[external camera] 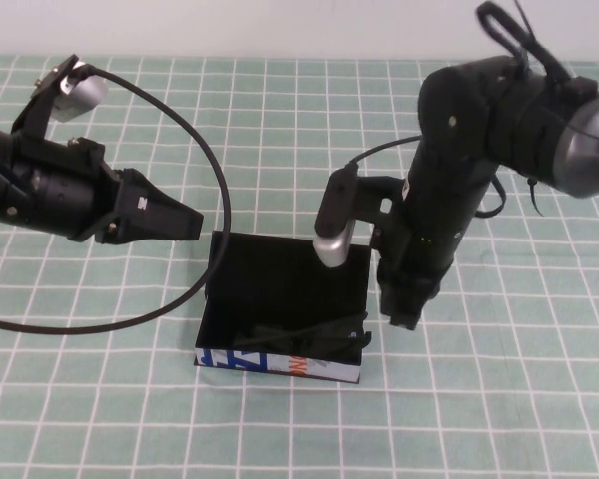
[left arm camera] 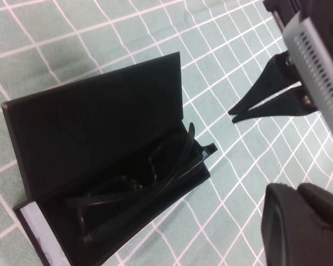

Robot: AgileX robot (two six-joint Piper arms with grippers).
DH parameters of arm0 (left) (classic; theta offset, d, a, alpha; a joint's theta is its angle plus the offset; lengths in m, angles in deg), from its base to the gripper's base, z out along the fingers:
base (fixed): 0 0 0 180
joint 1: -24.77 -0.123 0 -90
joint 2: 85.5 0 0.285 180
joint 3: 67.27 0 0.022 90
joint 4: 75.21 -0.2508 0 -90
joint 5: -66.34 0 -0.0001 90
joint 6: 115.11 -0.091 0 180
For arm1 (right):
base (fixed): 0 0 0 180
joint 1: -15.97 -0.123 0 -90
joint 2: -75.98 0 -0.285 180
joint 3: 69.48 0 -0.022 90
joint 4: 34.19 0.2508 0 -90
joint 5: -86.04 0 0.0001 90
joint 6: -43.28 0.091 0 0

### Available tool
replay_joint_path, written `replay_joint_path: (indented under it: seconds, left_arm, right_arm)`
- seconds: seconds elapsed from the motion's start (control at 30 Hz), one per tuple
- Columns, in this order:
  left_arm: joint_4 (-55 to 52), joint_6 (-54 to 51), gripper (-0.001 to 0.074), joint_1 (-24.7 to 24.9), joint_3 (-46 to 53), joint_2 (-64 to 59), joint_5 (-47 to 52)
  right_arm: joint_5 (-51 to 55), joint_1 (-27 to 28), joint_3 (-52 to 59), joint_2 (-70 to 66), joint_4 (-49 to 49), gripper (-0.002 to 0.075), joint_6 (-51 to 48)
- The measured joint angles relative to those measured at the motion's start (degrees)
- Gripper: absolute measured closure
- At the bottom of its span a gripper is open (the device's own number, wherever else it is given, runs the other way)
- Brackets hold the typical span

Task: Return glasses to glasses case
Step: Place the glasses in the glasses case, then close the glasses case

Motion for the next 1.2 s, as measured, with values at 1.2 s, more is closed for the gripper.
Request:
replay_joint_path:
  seconds: [1.2]
  left_arm:
    - [-13.4,-2.0,0.0739,14.0,0.0,0.0,1.8]
  right_arm:
    - [-13.9,6.8,-11.5,-5.4,14.3,0.0737,11.1]
